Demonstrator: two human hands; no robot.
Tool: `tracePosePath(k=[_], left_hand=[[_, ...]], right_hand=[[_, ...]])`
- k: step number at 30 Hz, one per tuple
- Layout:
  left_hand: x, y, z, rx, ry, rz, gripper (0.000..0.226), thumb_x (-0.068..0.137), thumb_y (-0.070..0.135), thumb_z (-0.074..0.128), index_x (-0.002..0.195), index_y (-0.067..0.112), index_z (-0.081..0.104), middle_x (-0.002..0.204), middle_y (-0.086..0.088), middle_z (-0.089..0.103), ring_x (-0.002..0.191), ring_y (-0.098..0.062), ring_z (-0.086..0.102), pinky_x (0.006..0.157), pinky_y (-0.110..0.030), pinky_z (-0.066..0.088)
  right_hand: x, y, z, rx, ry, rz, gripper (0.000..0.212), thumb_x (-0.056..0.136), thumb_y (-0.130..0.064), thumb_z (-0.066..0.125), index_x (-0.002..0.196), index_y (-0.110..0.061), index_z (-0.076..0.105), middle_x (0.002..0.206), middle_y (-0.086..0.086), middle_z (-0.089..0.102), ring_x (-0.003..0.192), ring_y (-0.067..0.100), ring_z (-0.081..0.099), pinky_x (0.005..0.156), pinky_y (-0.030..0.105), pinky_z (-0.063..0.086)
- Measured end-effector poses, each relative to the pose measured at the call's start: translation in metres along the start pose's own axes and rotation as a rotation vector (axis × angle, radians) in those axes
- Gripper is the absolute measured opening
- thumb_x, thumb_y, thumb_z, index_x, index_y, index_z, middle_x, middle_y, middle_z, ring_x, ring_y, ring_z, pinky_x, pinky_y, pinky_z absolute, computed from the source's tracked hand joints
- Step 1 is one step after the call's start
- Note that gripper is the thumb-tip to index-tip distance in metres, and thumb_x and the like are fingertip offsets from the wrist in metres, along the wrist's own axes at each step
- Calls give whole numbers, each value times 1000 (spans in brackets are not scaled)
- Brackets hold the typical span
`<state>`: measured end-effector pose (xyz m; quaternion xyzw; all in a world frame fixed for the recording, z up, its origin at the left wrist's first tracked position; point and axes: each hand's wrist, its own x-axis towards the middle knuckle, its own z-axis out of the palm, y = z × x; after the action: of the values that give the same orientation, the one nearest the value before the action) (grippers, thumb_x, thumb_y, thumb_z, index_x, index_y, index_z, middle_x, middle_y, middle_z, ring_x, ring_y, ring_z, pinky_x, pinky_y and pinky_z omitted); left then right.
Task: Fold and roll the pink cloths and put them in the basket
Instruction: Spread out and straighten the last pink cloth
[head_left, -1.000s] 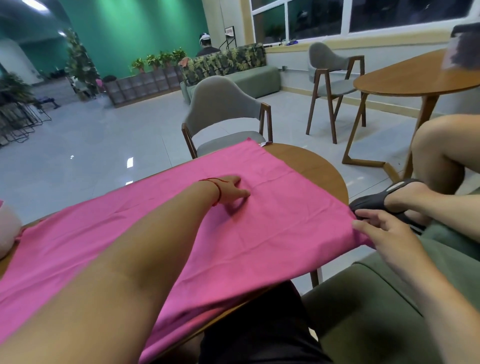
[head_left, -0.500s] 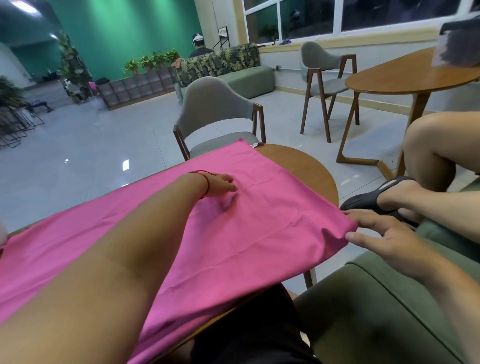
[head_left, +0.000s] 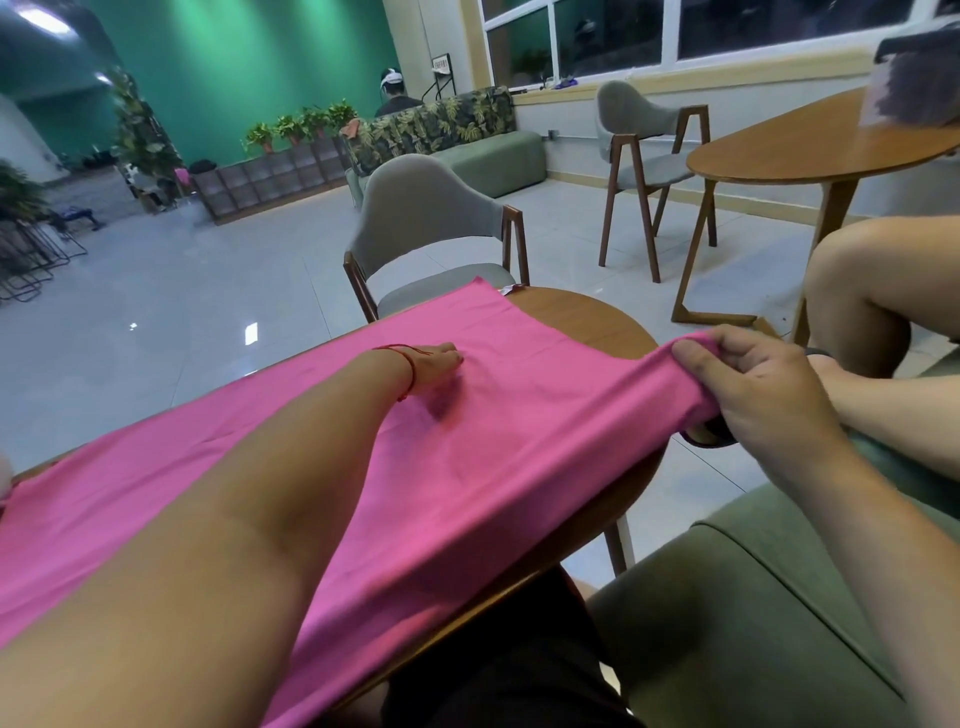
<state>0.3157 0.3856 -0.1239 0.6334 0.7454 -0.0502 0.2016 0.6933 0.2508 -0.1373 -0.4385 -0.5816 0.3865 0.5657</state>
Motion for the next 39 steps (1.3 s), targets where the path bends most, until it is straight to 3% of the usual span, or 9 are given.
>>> tracePosePath(k=[3,7,12,17,21,26,31,34,39], left_hand=[[1,-1,3,-11,32,-11,50,108,54,26,149,33,45,158,-11,44,139,-34,47,119,-57,34],[2,-3,6,-20,53,3,49,108,52,25,147,33,47,155,-10,46,134,-34,51,117,-52,37],[2,-2,12,11,101,42,50,109,45,25,149,26,49,157,-10,46,139,-32,48,121,-47,32],[6,-12,17,91,142,78,53,105,49,22,149,35,49,160,-5,44,142,-28,47,121,-43,30],[6,-16,23,115,125,133,54,109,45,18,161,38,32,172,3,24,156,-22,27,128,-39,14],[11,-21,39,124,103,135,56,111,43,10,167,35,9,175,3,-1,161,-29,1,130,-44,-2],[-19,-42,38,-62,325,270,61,106,46,21,160,26,39,168,-1,33,156,-24,26,129,-39,15],[-54,-92,41,-84,462,246,60,100,49,26,146,23,56,153,-3,54,141,-26,47,121,-40,33],[-103,-206,61,-118,534,21,60,97,53,28,132,19,63,136,-8,64,126,-30,58,111,-44,44]], right_hand=[[3,-16,-1,-15,58,-32,16,101,-34,71,100,-21,80,81,-1,77,74,19,66,71,43,59],[4,-20,-10,13,93,42,18,100,-35,74,96,-19,80,80,16,72,69,51,59,66,74,59],[3,-7,-17,-72,-2,180,11,102,-26,70,103,-24,80,90,0,81,78,18,74,56,34,60],[-9,10,-21,-97,-127,304,17,101,-32,71,113,-26,81,103,-4,82,98,17,77,91,39,57],[-16,21,-25,-174,-73,346,18,100,-29,71,96,-16,82,86,5,79,82,25,71,73,36,50],[-14,24,-32,-363,22,350,37,94,-20,68,65,-3,52,60,6,38,61,24,36,64,37,27],[-13,29,-28,-739,7,378,18,89,-47,75,93,-30,69,85,-7,70,82,20,65,80,45,58],[-10,30,-19,-845,-6,325,37,84,-63,67,114,-44,58,107,-13,66,100,22,64,85,52,61],[2,19,23,-860,-122,170,35,97,-51,64,129,-37,60,126,-6,66,107,18,63,88,47,58]])
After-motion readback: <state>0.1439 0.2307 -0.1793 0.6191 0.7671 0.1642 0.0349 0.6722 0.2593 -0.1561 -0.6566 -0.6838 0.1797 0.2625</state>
